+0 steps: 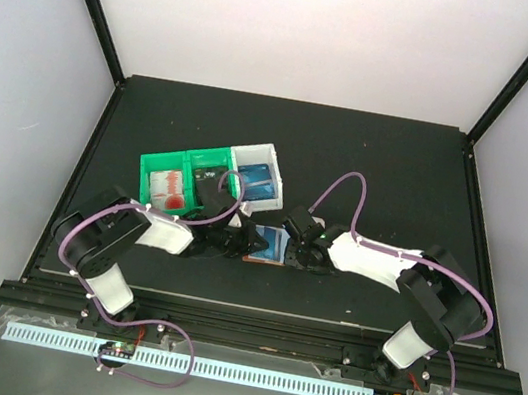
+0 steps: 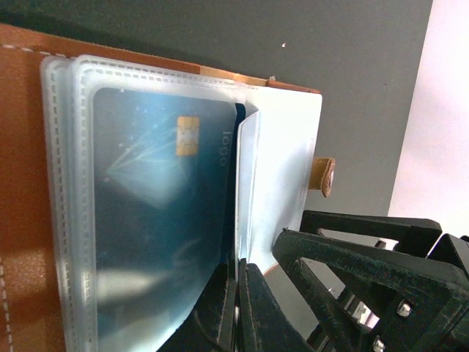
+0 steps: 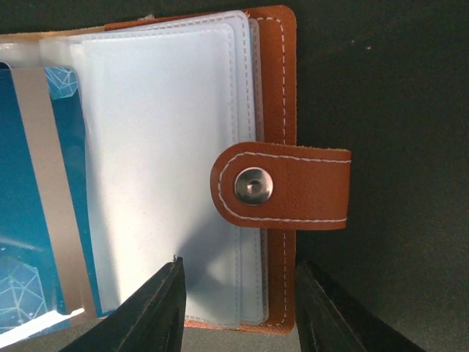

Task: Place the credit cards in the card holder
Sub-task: Insert the credit card into the card holder.

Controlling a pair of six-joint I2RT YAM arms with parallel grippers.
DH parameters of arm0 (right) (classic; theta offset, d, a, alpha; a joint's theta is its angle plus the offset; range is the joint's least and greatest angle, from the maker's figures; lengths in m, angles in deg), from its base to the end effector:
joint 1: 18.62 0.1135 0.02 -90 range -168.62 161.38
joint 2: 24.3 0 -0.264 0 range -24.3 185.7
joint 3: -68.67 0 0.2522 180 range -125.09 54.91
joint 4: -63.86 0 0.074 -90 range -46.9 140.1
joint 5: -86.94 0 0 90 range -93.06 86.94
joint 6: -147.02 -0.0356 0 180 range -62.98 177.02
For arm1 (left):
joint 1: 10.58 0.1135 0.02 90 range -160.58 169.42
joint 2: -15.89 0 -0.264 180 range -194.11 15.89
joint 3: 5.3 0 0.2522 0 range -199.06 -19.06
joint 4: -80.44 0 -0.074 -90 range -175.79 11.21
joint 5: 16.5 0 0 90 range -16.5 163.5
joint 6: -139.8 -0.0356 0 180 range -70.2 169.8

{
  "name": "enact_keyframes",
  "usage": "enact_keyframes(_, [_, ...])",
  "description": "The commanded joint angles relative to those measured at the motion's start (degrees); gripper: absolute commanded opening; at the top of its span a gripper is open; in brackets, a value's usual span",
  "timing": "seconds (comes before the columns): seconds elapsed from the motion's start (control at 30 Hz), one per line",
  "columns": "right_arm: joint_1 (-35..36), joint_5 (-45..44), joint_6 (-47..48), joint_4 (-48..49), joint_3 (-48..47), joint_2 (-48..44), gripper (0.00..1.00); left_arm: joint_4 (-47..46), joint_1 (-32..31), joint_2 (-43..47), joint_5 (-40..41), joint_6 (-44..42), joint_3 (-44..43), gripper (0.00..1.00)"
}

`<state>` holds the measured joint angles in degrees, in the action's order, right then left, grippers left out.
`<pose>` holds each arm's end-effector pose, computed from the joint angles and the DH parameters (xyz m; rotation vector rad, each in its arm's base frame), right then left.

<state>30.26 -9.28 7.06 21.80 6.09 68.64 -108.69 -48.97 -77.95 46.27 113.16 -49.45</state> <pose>0.1898 0.2116 0.1454 0.0508 2.8507 0.2341 0.2102 -0.1873 0.1159 -0.2816 2.6253 -1.3382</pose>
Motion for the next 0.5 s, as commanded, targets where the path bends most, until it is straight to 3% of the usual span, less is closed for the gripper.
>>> enact_keyframes(0.0, [0.42,1.26,-0.64,1.33,1.22,0.75,0.43,-0.45,-0.41,-2.14,-0.95,1.24,-0.19,0.02])
enact_keyframes(0.23, [0.40,3.40,0.32,3.59,2.27,0.03,0.43,-1.36,-0.44,-3.55,-2.59,1.36,-0.64,0.02])
enact_keyframes(0.47, [0.42,2.10,-1.46,2.81,2.41,-0.10,0.38,-1.53,-0.39,-0.87,1.14,5.40,3.17,0.02])
